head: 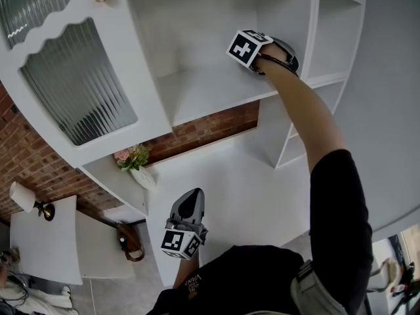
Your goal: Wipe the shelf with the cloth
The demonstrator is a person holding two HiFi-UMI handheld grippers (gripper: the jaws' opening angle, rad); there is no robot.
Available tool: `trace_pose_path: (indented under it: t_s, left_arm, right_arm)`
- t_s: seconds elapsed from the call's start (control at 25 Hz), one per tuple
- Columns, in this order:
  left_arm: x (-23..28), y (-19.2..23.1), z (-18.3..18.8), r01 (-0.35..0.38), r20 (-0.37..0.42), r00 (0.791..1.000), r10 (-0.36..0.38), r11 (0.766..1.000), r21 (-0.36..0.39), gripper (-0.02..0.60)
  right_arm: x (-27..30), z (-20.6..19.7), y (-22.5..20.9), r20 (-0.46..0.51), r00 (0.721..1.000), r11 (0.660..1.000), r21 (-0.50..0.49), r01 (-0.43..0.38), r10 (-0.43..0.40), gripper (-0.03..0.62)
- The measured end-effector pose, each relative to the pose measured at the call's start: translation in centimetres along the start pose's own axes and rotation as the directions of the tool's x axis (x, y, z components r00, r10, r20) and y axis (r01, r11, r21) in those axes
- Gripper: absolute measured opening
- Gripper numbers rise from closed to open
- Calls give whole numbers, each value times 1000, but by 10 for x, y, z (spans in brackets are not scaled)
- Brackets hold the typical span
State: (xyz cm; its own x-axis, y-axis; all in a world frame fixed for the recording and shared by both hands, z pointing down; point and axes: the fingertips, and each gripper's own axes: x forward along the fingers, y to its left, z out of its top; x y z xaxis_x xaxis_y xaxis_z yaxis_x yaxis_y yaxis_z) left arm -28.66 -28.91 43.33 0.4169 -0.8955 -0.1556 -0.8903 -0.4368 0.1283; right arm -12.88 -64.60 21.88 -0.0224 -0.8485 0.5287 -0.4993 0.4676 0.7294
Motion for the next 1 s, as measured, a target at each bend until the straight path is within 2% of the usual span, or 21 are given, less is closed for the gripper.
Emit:
trace_pose_path:
  t_s: [0.2,0.36,0.44,0.52,0.6,0.68,0.76,0.88,1.0]
  left_arm:
    - [5,-6,-2,34,-3,999,-35,999,-6,6]
    - [5,-6,-3,40,-2,999,-40,999,-13,6]
    - [3,-5,-3,36,-2,999,-36,999,-13,6]
    - [2,-4,-2,34,-1,999,-34,999,-11,6]
    - [2,-7,-2,35,-1,999,-35,999,-13,6]
    - [0,-12,-3,39,-4,999,-39,999,-15,7]
    - [-1,-17,-5,46,-9,999,-46,999,-16,6]
    - [-2,-28,-7,58,-17,998,-58,998,-17,6]
    - [-4,-36,-7,62,-20,998,-63,998,-19,6]
  right_arm:
    - [1,-33,-21,-157,976,981,-150,125,-149,100]
    - [0,-35,-22,-159,972,975,-169,145,-172,100]
    - [-4,-28,-22,-119,981,981,-134,140,-157,100]
    - [-14,-17,-20,-49,993,992,-59,109,-112,100]
    - [-28,-3,-13,55,998,998,42,41,-43,100]
    - [-44,12,0,172,984,990,130,-62,39,100]
    - [-64,29,21,294,946,963,181,-198,139,100]
    - [-97,56,61,449,847,903,172,-394,284,100]
    - [-124,79,101,520,766,864,100,-493,378,100]
